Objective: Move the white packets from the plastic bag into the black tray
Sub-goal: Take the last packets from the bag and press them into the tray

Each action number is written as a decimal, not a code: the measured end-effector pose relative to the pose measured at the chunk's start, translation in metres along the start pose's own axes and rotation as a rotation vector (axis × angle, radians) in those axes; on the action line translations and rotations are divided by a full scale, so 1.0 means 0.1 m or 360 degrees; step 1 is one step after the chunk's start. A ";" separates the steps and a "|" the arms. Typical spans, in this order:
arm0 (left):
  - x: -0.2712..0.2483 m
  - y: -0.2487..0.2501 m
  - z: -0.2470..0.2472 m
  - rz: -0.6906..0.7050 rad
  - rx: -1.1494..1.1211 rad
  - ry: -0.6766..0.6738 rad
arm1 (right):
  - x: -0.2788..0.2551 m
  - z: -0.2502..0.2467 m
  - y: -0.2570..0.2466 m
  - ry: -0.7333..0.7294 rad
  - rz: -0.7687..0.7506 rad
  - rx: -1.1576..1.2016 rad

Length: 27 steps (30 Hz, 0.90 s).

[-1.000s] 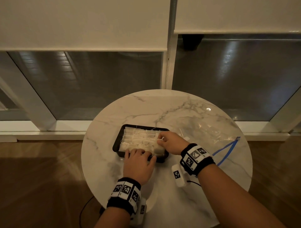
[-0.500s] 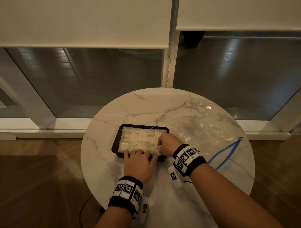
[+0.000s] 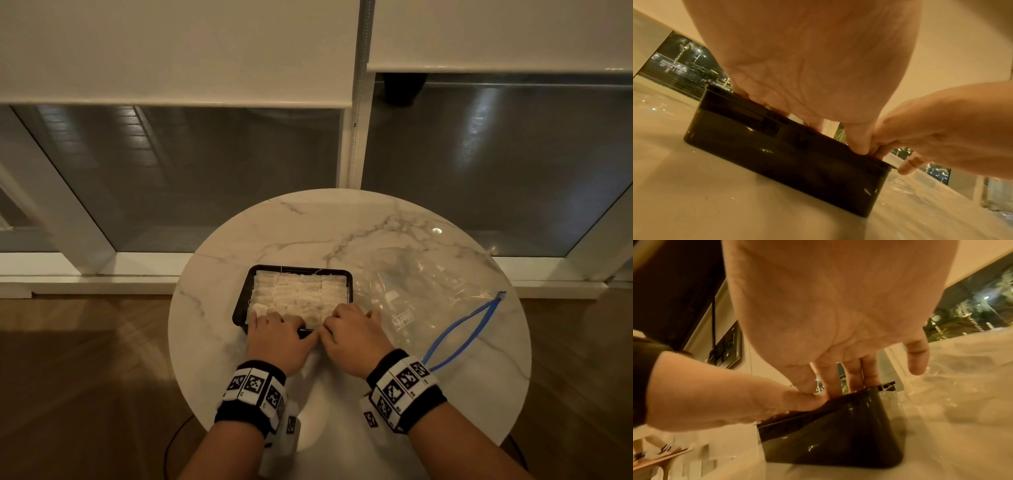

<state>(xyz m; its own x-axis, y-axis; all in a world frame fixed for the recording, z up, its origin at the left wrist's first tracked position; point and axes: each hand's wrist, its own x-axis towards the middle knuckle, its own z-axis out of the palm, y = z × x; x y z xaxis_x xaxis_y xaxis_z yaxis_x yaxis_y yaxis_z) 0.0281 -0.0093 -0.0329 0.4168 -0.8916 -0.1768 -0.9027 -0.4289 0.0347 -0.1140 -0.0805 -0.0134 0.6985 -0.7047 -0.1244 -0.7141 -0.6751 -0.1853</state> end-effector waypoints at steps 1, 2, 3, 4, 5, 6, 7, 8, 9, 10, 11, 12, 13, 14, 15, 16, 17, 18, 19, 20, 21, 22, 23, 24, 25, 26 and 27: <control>0.00 0.00 -0.01 -0.0004 0.0016 -0.0018 | 0.00 0.02 -0.01 -0.0027 0.0007 -0.0015; 0.00 0.00 -0.01 -0.0009 0.0022 -0.0037 | 0.00 0.02 -0.02 -0.0053 0.0011 -0.0022; 0.00 0.01 -0.01 -0.0018 0.0022 -0.0053 | 0.00 0.02 -0.02 -0.0079 0.0012 -0.0028; 0.00 0.01 -0.02 -0.0027 0.0017 -0.0071 | 0.01 0.01 -0.01 -0.0107 0.0006 -0.0031; 0.00 0.01 -0.03 -0.0034 0.0016 -0.0088 | 0.02 0.01 0.00 -0.0139 -0.0004 -0.0031; 0.00 0.01 -0.04 -0.0040 0.0013 -0.0102 | 0.03 0.00 0.01 -0.0174 -0.0015 -0.0028; 0.00 0.01 -0.05 -0.0046 0.0011 -0.0116 | 0.04 0.00 0.02 -0.0209 -0.0026 -0.0020; 0.00 0.01 -0.05 -0.0051 0.0008 -0.0126 | 0.05 0.00 0.03 -0.0240 -0.0033 -0.0007; 0.00 0.00 -0.06 -0.0056 0.0006 -0.0135 | 0.06 0.00 0.04 -0.0266 -0.0039 0.0013; 0.00 0.01 -0.06 -0.0060 0.0004 -0.0142 | 0.06 0.00 0.04 -0.0286 -0.0045 0.0035; -0.01 0.01 -0.07 -0.0064 0.0001 -0.0142 | 0.07 0.00 0.05 -0.0299 -0.0048 0.0054; -0.01 0.01 -0.07 -0.0069 -0.0004 -0.0136 | 0.09 0.00 0.05 -0.0309 -0.0050 0.0059; -0.01 0.01 -0.06 -0.0076 -0.0015 -0.0120 | 0.10 0.00 0.05 -0.0311 -0.0048 0.0050; -0.01 0.01 -0.05 -0.0087 -0.0033 -0.0090 | 0.12 0.00 0.05 -0.0296 -0.0042 0.0037; -0.01 0.00 -0.03 -0.0103 -0.0054 -0.0046 | 0.13 0.00 0.05 -0.0263 -0.0035 0.0030; -0.02 -0.02 -0.01 -0.0128 -0.0080 0.0001 | 0.15 0.00 0.04 -0.0217 -0.0031 0.0029; -0.02 -0.03 0.01 -0.0161 -0.0104 0.0046 | 0.17 0.00 0.04 -0.0168 -0.0036 0.0025; -0.03 -0.05 0.02 -0.0198 -0.0122 0.0083 | 0.18 0.00 0.04 -0.0129 -0.0052 0.0015; -0.04 -0.07 0.02 -0.0230 -0.0132 0.0103 | 0.19 -0.01 0.04 -0.0110 -0.0070 0.0007; -0.05 -0.10 0.02 -0.0252 -0.0138 0.0100 | 0.19 -0.01 0.03 -0.0108 -0.0088 0.0005; -0.05 -0.13 0.02 -0.0263 -0.0137 0.0075 | 0.20 0.00 0.03 -0.0119 -0.0097 0.0006; -0.05 -0.17 0.02 -0.0267 -0.0128 0.0039 | 0.20 0.00 0.03 -0.0142 -0.0099 0.0004; -0.05 -0.20 0.02 -0.0269 -0.0110 0.0006 | 0.19 0.00 0.03 -0.0170 -0.0101 -0.0005; -0.05 -0.23 0.03 -0.0275 -0.0094 -0.0020 | 0.19 0.01 0.03 -0.0201 -0.0106 -0.0022; -0.05 -0.26 0.03 -0.0278 -0.0088 -0.0036 | 0.18 0.03 0.04 -0.0227 -0.0114 -0.0047; -0.05 -0.28 0.04 -0.0276 -0.0090 -0.0050 | 0.18 0.04 0.05 -0.0244 -0.0125 -0.0072; -0.05 -0.30 0.04 -0.0268 -0.0093 -0.0064 | 0.17 0.06 0.06 -0.0244 -0.0132 -0.0096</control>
<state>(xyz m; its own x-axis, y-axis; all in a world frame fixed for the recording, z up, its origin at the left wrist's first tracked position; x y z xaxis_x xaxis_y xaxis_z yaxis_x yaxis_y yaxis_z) 0.0527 0.0083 -0.0374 0.5561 -0.8003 -0.2240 -0.8121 -0.5806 0.0580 -0.1057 -0.0949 -0.0226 0.7506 -0.6078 -0.2591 -0.6522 -0.7445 -0.1431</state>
